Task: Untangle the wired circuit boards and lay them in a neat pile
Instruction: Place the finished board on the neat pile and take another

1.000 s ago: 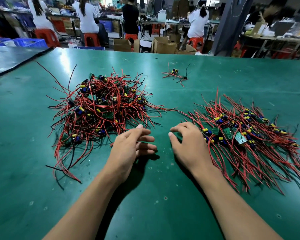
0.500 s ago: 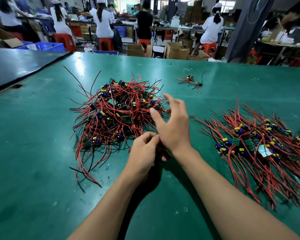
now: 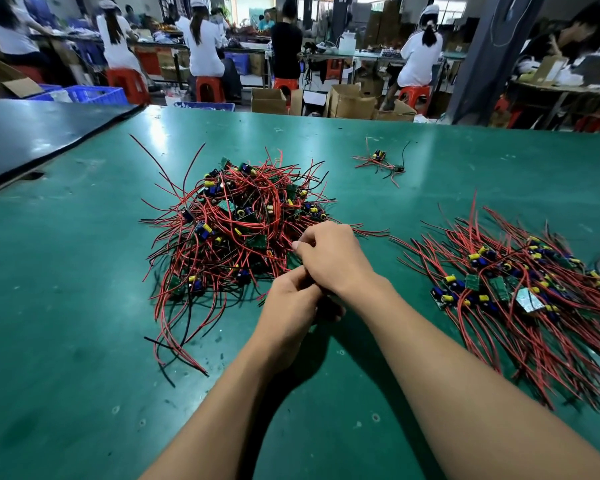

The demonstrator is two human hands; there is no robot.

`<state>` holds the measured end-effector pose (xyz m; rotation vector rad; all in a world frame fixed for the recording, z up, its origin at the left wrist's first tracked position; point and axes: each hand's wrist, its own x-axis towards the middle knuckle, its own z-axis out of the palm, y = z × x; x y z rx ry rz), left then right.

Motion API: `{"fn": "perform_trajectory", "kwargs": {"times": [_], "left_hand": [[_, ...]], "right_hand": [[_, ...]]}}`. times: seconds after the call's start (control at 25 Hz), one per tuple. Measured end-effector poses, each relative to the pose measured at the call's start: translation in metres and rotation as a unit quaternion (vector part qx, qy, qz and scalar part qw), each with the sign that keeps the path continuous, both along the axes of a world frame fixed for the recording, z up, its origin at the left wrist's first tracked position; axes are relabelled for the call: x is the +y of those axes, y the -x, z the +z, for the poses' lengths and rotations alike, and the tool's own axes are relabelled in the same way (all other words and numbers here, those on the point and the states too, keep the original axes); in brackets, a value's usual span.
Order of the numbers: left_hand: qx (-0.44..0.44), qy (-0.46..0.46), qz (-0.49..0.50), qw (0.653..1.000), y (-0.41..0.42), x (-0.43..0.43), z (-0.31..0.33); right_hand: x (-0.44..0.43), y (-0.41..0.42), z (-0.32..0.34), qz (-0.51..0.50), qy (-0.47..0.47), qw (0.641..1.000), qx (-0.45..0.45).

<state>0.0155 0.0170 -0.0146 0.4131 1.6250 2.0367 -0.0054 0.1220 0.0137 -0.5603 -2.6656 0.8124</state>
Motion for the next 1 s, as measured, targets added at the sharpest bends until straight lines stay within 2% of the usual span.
{"fn": "perform_trajectory", "kwargs": {"times": [0.12,0.28,0.48,0.64,0.72,0.8,0.88,1.0], "left_hand": [[-0.039,-0.018,0.034,0.998,0.0,0.002,0.003],[-0.071,-0.037,0.056,0.995,-0.003,0.006,0.002],[-0.102,-0.057,0.064,0.991,-0.003,0.006,0.004],[-0.088,-0.027,0.044,0.995,-0.01,0.005,0.002],[-0.083,0.015,0.041,0.996,-0.017,0.005,0.001],[-0.06,0.058,0.058,0.995,-0.021,0.005,0.0],[-0.04,0.072,0.109,0.991,-0.018,0.005,0.0],[-0.025,0.07,0.182,0.981,-0.012,0.004,-0.002]], "right_hand": [[0.01,-0.024,0.001,-0.002,0.027,0.999,0.044],[0.03,-0.072,-0.001,0.004,0.122,0.99,0.068],[0.045,-0.115,0.0,0.068,0.332,0.94,0.048],[0.044,-0.125,-0.011,0.071,0.404,0.912,0.012],[0.048,-0.124,-0.014,0.041,0.382,0.923,0.025],[0.055,-0.124,-0.017,0.007,0.299,0.953,0.041],[0.057,-0.124,-0.021,0.0,0.198,0.98,0.024],[0.048,-0.121,-0.029,0.01,0.11,0.994,-0.002]]}}
